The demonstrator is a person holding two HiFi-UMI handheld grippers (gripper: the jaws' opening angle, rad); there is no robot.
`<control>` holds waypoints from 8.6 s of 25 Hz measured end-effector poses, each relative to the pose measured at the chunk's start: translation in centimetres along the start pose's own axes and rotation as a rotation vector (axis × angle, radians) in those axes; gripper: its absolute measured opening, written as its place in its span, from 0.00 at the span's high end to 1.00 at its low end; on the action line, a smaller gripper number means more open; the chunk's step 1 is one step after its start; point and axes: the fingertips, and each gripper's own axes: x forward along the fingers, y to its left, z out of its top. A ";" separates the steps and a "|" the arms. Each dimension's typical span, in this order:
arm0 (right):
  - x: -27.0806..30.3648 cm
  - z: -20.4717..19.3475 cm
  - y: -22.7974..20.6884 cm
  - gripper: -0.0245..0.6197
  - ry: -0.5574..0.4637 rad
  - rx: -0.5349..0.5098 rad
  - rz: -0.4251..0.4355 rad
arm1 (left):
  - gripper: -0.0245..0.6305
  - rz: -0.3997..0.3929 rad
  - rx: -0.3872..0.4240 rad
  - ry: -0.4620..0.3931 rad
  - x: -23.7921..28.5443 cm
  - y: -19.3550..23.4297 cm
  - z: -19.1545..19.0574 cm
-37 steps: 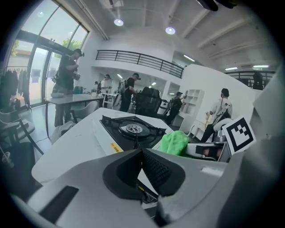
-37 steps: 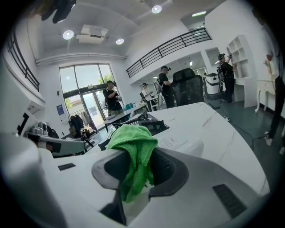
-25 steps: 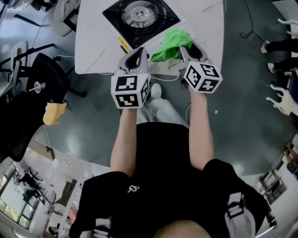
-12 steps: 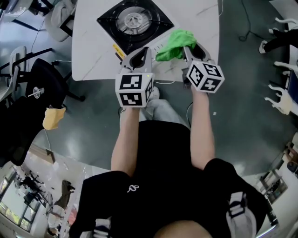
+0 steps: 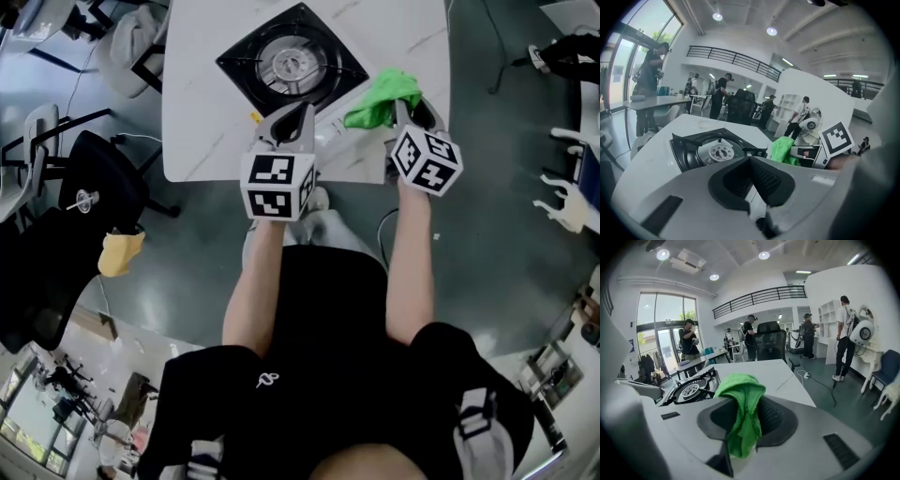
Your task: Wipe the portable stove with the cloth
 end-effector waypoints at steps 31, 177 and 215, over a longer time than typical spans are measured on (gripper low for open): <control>2.9 4.8 8.1 0.82 -0.009 -0.256 0.069 | 0.96 0.109 -0.069 -0.088 -2.9 9.1 4.3; -1.2 7.1 6.8 0.83 -0.117 -0.298 0.326 | 0.96 0.312 -0.213 -0.288 -5.7 0.4 3.3; -7.7 22.9 7.6 0.84 -0.499 -0.229 0.527 | 0.96 0.285 0.059 -0.549 -6.6 -4.6 18.0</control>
